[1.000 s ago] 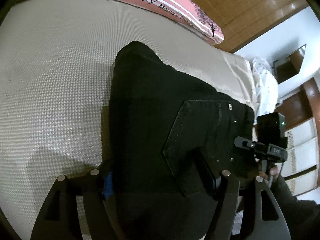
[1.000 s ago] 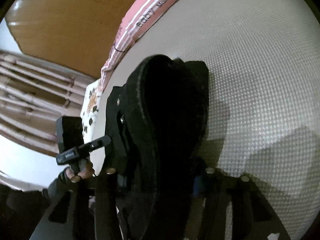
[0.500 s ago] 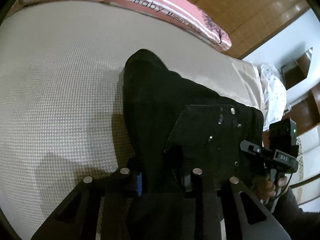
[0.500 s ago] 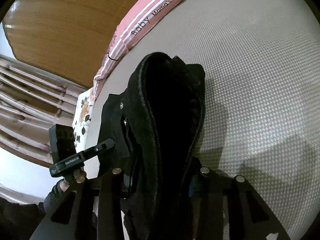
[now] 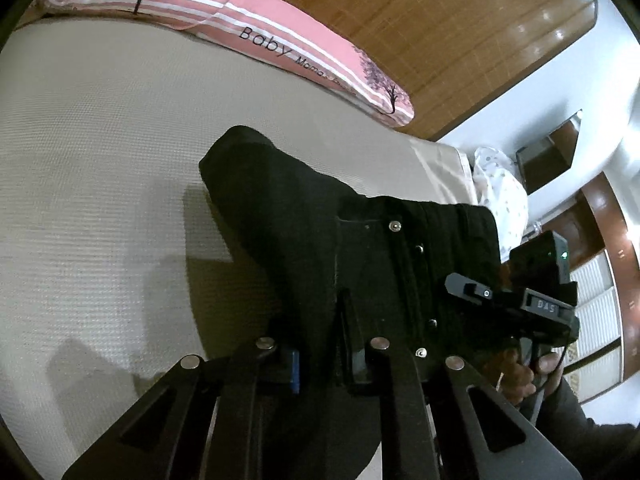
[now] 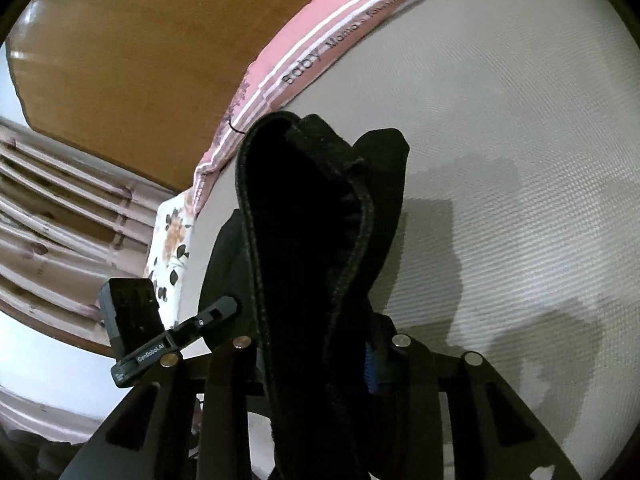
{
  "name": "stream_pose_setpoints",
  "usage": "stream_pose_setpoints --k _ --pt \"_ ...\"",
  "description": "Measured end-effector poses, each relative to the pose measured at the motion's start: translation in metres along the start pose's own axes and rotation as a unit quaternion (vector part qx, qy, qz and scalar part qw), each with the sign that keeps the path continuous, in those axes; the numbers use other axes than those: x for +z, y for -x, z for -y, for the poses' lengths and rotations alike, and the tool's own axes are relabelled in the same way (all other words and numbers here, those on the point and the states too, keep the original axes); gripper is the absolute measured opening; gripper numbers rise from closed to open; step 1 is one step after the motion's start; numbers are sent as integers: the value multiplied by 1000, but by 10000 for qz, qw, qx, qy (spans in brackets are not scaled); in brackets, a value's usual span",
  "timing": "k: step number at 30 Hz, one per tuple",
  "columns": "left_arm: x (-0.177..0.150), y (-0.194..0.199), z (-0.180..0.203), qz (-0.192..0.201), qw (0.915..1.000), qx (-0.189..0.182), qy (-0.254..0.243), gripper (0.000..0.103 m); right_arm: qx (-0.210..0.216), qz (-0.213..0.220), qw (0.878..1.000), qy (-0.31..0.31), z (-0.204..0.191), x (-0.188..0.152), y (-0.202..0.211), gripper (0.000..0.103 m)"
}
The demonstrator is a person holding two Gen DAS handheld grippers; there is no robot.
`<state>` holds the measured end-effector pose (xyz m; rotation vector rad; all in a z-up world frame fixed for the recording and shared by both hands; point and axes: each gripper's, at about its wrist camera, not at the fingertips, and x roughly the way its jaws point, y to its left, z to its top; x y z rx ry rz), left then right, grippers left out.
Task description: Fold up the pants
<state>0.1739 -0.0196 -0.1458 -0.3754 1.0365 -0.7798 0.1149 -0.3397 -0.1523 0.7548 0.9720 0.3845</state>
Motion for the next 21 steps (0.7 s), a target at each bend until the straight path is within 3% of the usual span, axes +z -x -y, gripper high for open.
stream_pose_setpoints --k 11,21 --pt "0 46 -24 303 9991 277 60 15 62 -186 9996 219 -46 -6 -35 29" --pt "39 76 -57 630 9965 554 66 15 284 -284 9982 437 -91 25 -87 29"
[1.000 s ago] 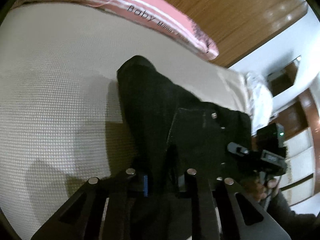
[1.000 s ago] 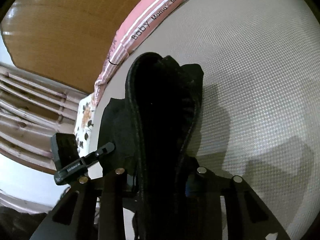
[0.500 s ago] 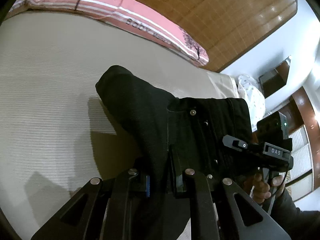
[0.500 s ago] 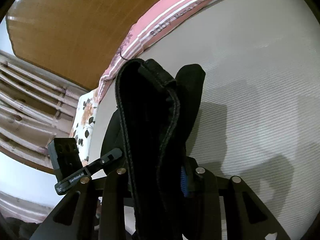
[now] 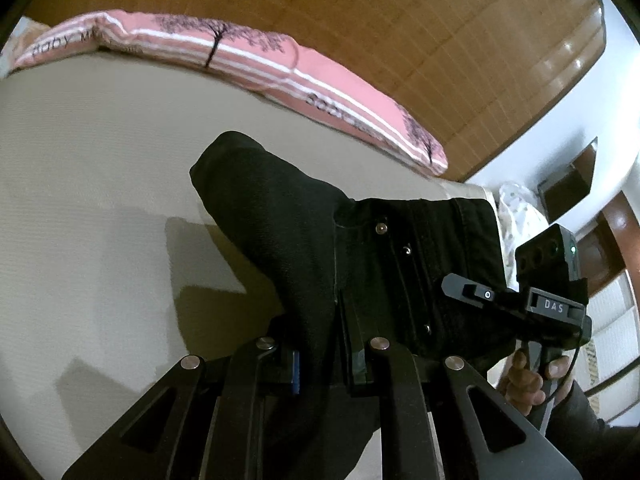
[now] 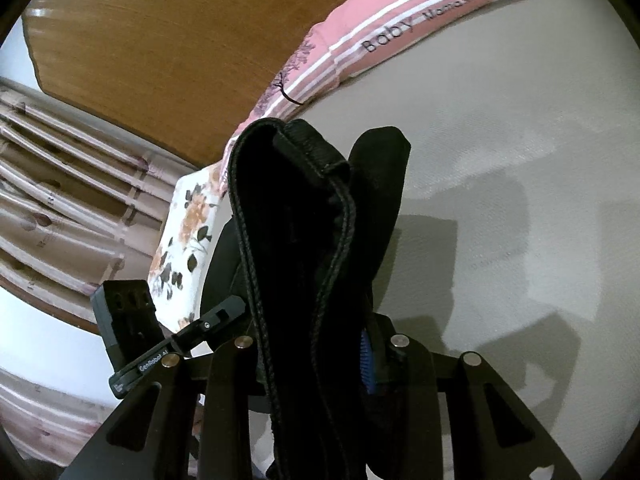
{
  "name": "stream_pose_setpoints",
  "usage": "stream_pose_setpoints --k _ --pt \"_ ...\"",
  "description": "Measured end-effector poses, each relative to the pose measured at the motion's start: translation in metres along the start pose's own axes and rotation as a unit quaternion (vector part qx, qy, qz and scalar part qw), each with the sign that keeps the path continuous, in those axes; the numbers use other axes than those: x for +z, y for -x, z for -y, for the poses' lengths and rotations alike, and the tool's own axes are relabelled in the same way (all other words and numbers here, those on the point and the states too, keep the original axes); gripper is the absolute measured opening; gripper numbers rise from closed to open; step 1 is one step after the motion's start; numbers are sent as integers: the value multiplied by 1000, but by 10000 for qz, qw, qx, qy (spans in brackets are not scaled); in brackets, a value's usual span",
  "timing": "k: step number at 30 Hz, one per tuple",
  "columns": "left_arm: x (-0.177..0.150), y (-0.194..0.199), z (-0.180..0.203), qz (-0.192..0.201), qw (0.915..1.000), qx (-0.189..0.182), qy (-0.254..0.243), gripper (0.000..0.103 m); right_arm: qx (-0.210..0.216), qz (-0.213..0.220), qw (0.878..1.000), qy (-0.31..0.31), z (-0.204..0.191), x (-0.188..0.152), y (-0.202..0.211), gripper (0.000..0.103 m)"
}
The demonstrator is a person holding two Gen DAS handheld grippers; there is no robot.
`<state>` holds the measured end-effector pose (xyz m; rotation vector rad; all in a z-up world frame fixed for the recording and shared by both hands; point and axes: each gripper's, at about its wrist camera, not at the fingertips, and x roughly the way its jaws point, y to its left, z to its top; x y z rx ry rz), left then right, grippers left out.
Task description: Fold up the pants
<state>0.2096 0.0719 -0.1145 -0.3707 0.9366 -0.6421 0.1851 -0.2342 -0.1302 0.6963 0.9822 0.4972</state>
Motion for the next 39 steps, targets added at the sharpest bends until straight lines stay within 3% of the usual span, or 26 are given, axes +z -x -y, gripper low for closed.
stream_pose_setpoints --k 15,21,26,28,30,33,39 --pt "78 -42 -30 56 9994 335 -119 15 -242 67 9997 -78 -4 70 -45 28" --pt "83 -62 -51 -47 9974 706 -161 15 -494 164 9985 -188 17 83 -55 28" --pt "79 -69 -74 -102 9977 642 176 21 -766 172 9968 -135 35 82 -60 27" --pt "78 -73 -75 -138 9968 785 117 24 -1008 144 9948 34 35 80 -65 30" --pt "75 -78 -76 -172 9952 959 98 33 -1246 170 9919 149 36 78 -69 40" --pt "72 -77 -75 -149 9944 1043 54 36 -1597 189 9866 260 37 73 -73 52" --pt "50 -66 -61 -150 9885 1465 -338 47 -1879 221 9808 477 32 56 -61 57"
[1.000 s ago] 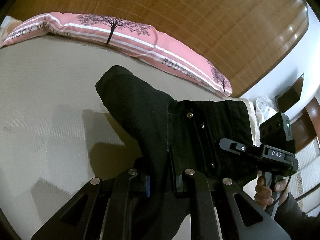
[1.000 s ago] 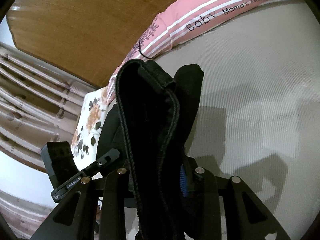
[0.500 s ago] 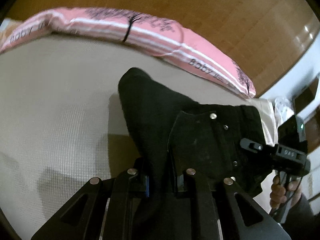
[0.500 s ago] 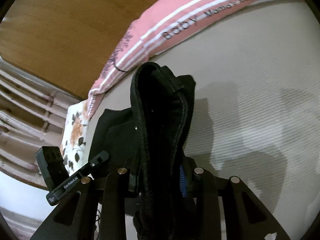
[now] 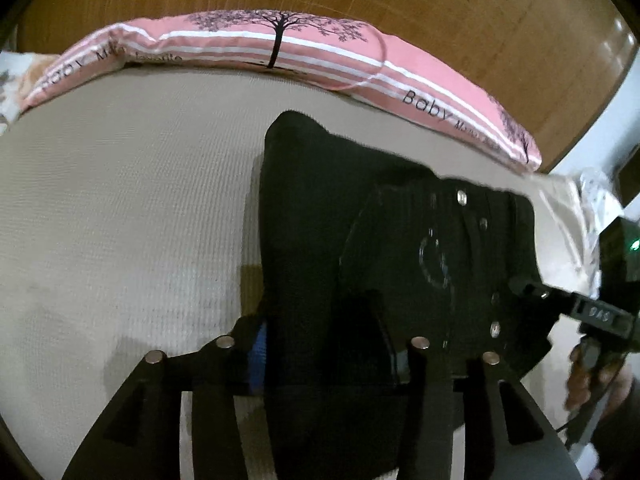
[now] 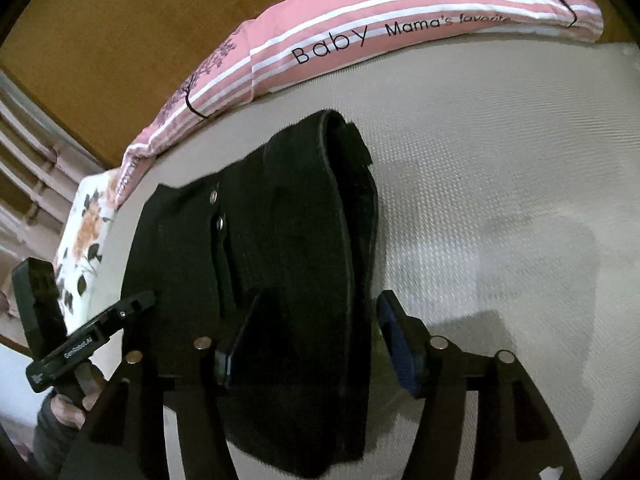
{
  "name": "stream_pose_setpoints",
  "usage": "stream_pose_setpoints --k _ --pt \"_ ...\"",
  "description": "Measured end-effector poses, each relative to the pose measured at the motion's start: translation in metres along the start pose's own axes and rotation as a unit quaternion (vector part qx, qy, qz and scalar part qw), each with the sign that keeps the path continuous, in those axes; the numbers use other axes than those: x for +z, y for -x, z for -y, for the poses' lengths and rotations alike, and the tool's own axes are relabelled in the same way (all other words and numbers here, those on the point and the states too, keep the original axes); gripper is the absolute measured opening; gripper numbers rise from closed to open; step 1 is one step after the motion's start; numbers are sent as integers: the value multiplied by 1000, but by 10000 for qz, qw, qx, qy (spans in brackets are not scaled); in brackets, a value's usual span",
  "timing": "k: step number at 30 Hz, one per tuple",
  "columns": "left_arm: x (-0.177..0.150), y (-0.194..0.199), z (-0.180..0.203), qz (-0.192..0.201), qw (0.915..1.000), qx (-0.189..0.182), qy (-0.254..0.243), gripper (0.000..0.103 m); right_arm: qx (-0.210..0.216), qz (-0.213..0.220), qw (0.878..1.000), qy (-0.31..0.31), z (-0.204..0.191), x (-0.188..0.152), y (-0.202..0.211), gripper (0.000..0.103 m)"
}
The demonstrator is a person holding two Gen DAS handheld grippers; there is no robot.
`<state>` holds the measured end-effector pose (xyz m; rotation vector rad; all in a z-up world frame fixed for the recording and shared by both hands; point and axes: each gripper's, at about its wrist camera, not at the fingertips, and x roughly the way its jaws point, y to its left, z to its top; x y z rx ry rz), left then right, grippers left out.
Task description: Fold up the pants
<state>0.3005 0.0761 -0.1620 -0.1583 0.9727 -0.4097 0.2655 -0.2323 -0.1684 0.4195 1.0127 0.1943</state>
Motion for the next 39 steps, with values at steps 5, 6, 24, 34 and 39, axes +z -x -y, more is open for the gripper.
stream_pose_setpoints --k 5,6,24,34,39 --pt "-30 20 10 104 9984 533 -179 50 -325 201 9992 154 -2 -25 21 62" --pt "-35 24 14 117 9975 658 -210 50 -362 242 9990 135 -2 -28 25 67" --pt "-109 95 79 360 9815 1840 -382 70 -1002 1018 9857 898 -56 -95 97 82" --pt "-136 127 94 653 9764 2050 -212 70 -1138 1321 9801 950 -81 -140 124 92" --pt "-146 132 96 696 9761 2055 -108 70 -1285 1440 9769 915 -85 -155 131 93"
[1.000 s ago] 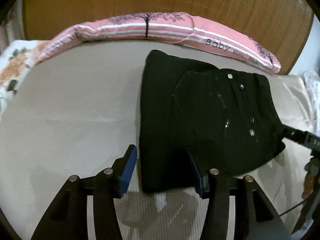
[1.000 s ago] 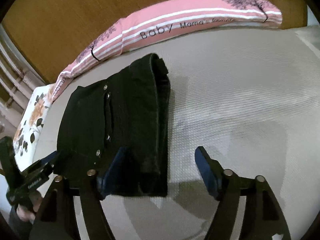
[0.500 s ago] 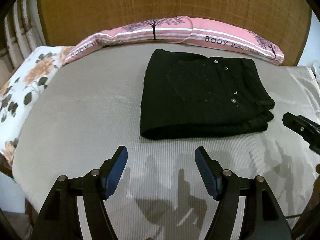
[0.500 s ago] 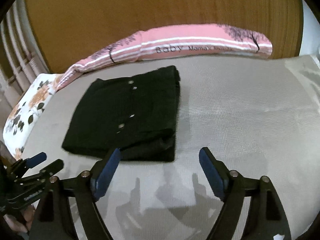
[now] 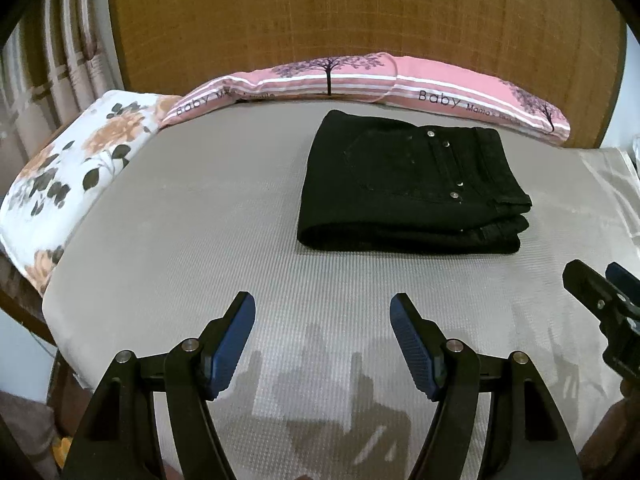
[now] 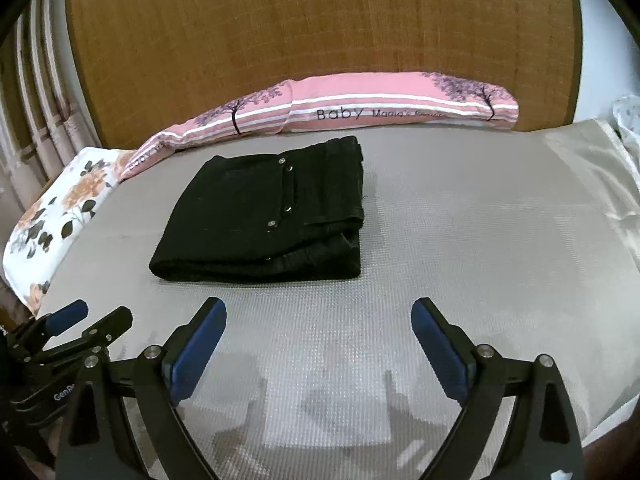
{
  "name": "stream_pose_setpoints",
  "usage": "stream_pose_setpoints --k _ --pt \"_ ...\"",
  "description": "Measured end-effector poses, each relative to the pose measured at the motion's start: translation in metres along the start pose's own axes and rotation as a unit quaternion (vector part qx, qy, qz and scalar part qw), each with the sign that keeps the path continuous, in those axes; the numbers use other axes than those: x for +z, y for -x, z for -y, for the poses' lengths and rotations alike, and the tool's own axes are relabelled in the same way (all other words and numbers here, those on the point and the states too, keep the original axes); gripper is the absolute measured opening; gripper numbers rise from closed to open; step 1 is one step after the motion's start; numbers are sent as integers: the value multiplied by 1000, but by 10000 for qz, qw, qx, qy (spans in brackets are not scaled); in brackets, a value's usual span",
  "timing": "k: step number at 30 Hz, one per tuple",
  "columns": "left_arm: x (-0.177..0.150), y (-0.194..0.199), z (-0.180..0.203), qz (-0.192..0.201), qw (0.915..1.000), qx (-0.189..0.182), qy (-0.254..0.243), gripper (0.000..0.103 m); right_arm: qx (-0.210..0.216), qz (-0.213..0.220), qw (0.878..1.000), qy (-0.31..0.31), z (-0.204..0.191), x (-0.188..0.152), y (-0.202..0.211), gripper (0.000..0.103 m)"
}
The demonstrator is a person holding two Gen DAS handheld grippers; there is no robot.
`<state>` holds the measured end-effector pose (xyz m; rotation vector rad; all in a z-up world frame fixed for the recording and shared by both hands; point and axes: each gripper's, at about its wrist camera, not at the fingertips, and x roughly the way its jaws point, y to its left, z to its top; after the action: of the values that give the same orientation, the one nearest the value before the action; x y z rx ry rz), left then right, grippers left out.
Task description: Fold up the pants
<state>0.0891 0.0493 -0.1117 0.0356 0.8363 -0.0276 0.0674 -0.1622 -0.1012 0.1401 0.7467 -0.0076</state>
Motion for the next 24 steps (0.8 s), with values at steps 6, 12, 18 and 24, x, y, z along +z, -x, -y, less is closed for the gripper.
stream_pose_setpoints --k 6,12,18,24 --pt "-6 3 5 23 10000 50 -40 70 -77 59 10000 9 -6 -7 5 94" --pt "-10 5 5 61 9999 99 -21 70 -107 101 9999 17 -10 -12 7 94" --pt "-13 5 6 48 9999 133 -16 70 -145 97 9997 162 -16 -19 9 94" --pt "-16 5 7 15 9999 160 -28 70 -169 98 9996 218 -20 -22 9 96"
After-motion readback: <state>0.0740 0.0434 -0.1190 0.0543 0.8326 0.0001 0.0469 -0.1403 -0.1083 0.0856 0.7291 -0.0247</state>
